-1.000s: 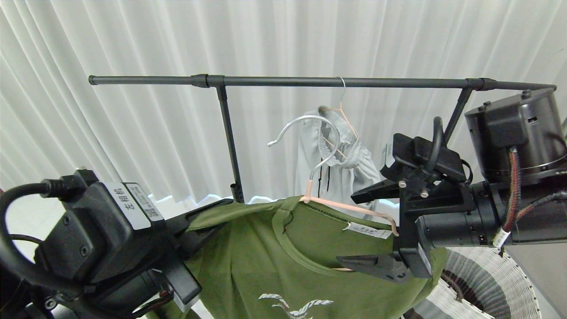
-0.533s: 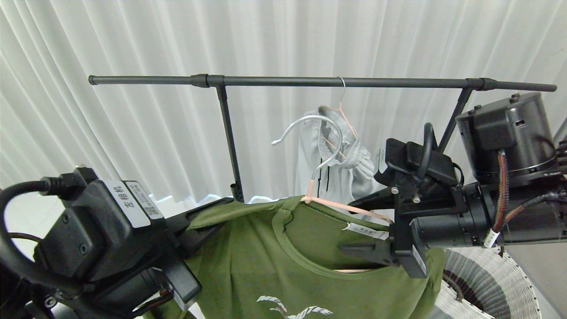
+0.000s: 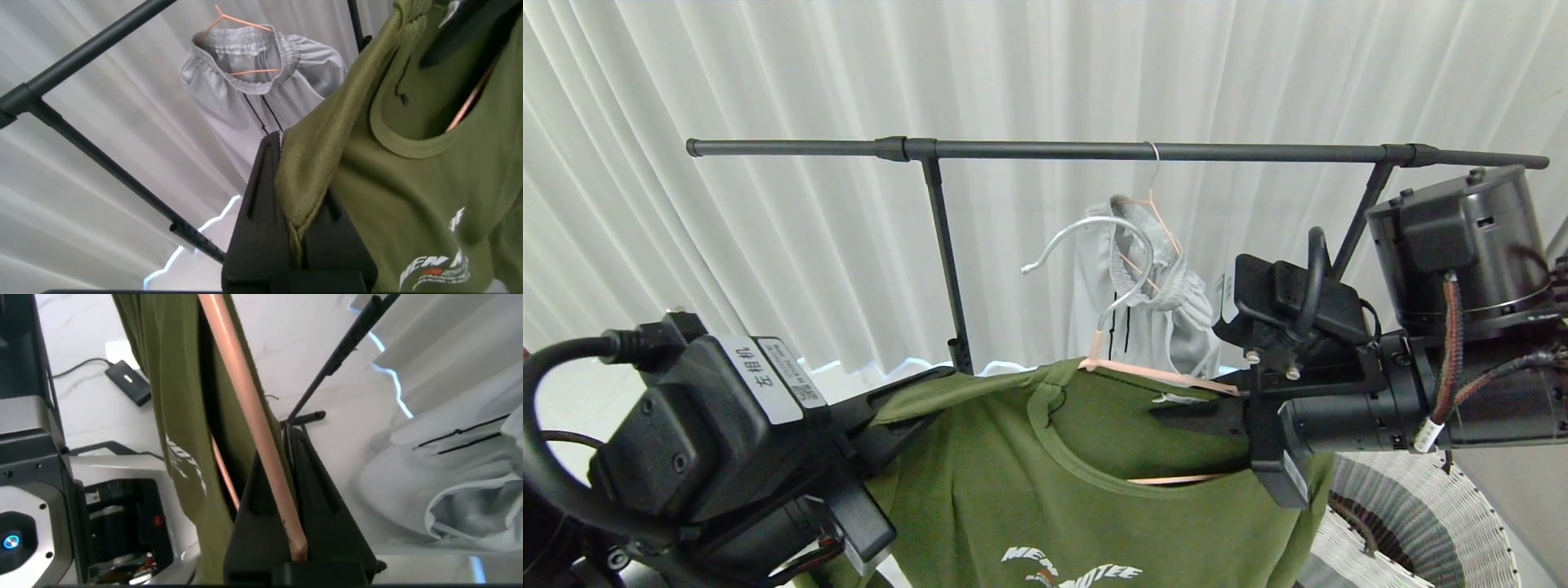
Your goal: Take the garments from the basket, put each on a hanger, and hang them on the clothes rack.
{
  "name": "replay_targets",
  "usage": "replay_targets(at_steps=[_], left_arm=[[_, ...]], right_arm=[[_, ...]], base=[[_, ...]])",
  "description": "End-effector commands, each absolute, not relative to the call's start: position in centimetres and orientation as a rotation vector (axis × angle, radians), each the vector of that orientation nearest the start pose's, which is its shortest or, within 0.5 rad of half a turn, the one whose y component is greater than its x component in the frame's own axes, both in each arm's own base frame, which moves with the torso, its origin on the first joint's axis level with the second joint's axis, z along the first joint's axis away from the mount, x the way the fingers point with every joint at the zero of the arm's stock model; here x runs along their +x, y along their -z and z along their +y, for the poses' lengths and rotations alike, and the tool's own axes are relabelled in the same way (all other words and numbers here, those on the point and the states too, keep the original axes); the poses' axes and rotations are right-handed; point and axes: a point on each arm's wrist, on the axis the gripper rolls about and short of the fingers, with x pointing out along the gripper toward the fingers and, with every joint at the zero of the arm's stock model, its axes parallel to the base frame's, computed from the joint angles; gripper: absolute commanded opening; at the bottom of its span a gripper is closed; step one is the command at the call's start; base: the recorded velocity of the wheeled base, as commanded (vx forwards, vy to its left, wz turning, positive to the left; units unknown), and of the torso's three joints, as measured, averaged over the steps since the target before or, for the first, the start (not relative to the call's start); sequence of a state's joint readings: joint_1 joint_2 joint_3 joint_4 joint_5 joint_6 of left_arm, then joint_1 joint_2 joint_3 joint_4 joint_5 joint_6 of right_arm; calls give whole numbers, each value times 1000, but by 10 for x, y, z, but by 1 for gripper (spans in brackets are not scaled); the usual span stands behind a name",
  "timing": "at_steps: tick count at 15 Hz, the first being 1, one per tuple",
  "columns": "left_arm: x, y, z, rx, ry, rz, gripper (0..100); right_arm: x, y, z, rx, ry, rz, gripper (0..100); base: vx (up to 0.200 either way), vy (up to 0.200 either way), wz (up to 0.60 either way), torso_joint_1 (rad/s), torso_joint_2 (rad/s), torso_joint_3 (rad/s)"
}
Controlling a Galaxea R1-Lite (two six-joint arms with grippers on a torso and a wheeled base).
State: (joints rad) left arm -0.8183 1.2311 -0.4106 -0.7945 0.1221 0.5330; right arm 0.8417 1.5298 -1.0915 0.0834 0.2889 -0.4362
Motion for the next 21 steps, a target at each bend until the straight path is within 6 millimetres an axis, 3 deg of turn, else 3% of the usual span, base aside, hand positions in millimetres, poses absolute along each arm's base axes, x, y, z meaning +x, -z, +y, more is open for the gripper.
replay_targets(at_steps=[1,5,9,16,18,21], left_arm=[[123,-203,-127,527,686,-157,100],[121,-201,-125,526,687,-155,100],[117,-198,-115,526,661,-151,100],[92,-159,-72,549,576,-57,100],[95,-144,-60,550,496,32,100],[107,-138,-61,458,456,127,100]], right_arm=[[174,-247,200,-548,-1200,253,0],[176,-259,194,-553,-1176,203,0],[179,-265,175,-555,-1116,192,0],[178,-268,166,-573,-1075,203,0],[174,-271,163,-573,-1075,203,0],[170,-272,160,-584,-1078,196,0]], base=[[0,0,0,0,0,0],[0,0,0,0,0,0],[0,0,0,0,0,0],[0,0,0,0,0,0],[0,0,0,0,0,0],[0,0,0,0,0,0]])
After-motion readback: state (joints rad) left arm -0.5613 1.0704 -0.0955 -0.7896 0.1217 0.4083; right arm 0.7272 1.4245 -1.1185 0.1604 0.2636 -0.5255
